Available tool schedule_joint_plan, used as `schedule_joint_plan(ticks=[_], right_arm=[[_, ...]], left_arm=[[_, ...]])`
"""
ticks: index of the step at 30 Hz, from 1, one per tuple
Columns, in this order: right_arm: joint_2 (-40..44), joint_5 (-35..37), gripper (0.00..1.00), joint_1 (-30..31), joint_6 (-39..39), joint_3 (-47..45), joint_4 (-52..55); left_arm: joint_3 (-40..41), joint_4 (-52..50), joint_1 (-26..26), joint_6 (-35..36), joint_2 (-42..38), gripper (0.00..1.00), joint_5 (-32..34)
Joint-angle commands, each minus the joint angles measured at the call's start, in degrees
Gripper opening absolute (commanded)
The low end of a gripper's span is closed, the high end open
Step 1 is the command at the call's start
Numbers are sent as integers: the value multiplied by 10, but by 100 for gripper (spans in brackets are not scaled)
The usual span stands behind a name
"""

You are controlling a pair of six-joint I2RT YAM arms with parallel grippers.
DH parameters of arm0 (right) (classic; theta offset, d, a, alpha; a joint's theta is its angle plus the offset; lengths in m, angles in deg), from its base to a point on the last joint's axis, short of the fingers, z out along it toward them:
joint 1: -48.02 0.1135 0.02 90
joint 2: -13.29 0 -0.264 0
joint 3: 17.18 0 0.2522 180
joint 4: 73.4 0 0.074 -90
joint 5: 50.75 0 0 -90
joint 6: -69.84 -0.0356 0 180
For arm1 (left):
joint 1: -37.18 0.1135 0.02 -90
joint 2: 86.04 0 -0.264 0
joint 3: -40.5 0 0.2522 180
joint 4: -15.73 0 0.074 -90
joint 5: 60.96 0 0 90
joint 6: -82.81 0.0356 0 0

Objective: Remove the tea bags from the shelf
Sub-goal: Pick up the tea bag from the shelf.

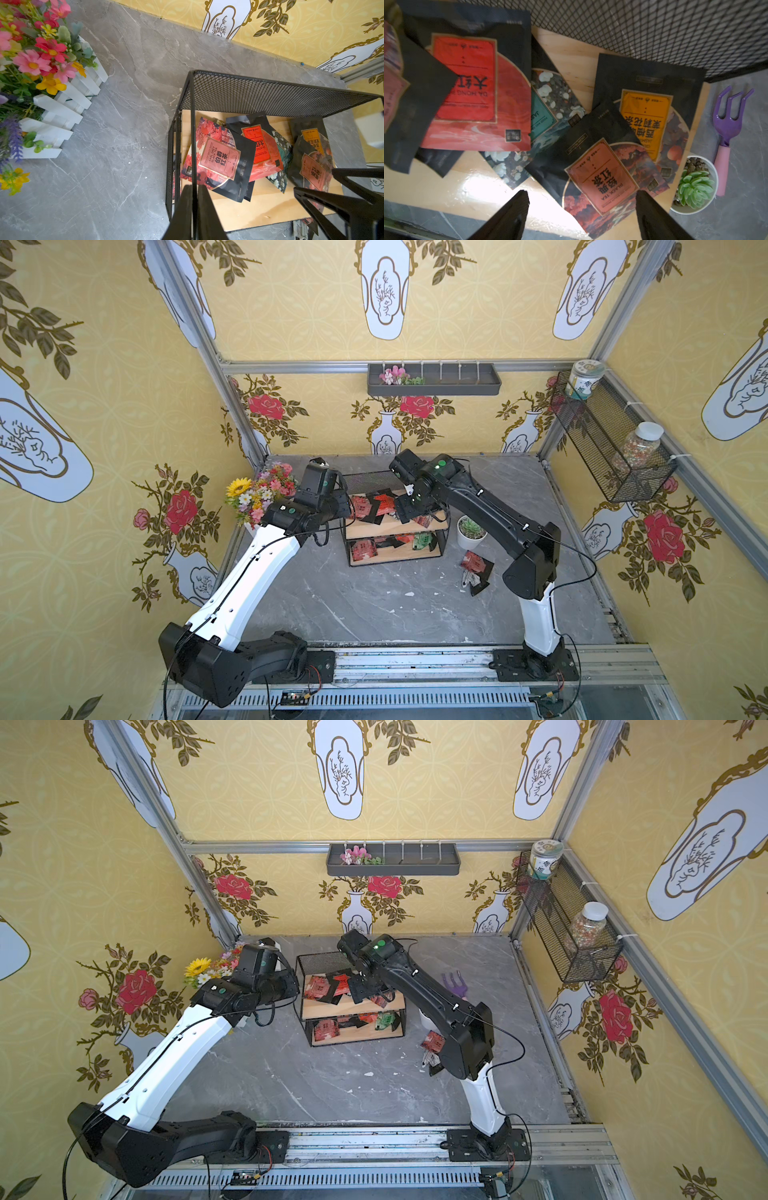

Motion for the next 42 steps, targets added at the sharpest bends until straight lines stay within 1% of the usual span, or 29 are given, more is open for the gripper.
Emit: schedule_joint_plan(ticks=[1,6,9,12,23,28,39,42], right_arm=[[-5,-1,82,-3,8,-15,-4],[3,-18,74,-14,0,-46,-9],[9,-25,66,-14,0,-63,-12],[14,-26,54,-14,0,-72,-12],[28,-28,29,-12,0,-79,-11],[36,-21,25,-5,-2,-71,-12],[63,-13,9,12,-24,-24,-12],[85,-6,8,26,-29,-31,-23]], left_arm=[[-4,1,0,7,4,13,-1],[-5,1,0,7,2,13,-2],[-5,1,0,8,2,13,-2],[-5,1,0,8,1,13,-2],[-5,0,-1,5,0,13,-2],[-5,-2,0,5,0,13,-2],[-6,-2,0,2,1,13,-1],[-5,-2,0,3,1,13,0]])
